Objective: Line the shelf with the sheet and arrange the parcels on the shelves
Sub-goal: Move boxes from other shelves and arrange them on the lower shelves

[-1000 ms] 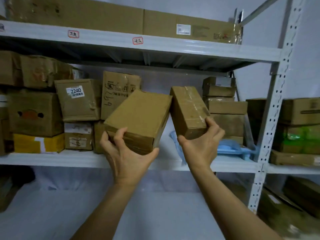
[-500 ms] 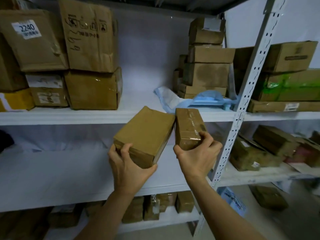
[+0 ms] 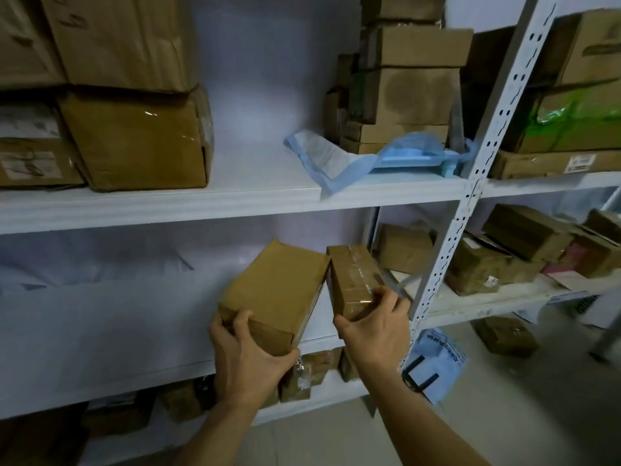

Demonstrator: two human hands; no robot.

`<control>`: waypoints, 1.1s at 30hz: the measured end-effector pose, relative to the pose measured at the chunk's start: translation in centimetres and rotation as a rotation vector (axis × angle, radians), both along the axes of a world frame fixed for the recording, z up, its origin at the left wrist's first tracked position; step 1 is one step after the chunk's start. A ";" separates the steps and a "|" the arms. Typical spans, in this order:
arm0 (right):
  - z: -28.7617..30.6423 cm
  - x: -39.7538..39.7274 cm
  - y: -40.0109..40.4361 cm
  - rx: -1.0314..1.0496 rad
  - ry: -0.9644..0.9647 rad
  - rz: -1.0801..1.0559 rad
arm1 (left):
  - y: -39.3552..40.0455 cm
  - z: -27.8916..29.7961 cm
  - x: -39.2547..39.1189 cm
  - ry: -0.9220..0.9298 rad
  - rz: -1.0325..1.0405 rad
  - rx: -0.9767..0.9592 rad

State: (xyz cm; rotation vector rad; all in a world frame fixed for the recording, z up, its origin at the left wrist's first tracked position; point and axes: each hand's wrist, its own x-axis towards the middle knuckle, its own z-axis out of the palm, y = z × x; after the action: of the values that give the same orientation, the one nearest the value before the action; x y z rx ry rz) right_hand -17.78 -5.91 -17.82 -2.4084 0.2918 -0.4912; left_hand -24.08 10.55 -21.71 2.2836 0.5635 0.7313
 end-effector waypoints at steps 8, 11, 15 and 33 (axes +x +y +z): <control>-6.2 6.1 -3.6 -0.005 0.153 0.013 | -4.7 -3.8 7.9 0.109 0.035 -0.071; -7.8 10.0 -5.9 -0.009 0.187 0.028 | -7.4 -5.4 12.2 0.117 0.044 -0.098; -10.3 14.6 -8.6 -0.038 0.213 0.053 | -10.5 -8.2 17.2 0.132 0.059 -0.120; -21.0 28.5 -12.8 0.067 0.246 0.145 | -16.8 -18.5 29.7 0.205 0.040 -0.090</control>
State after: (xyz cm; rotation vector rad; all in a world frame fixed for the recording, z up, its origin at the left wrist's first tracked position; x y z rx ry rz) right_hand 10.68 -18.69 -38.79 -2.4038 0.2335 -0.1177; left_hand 5.64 -6.28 -40.20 2.2832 0.7232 0.4833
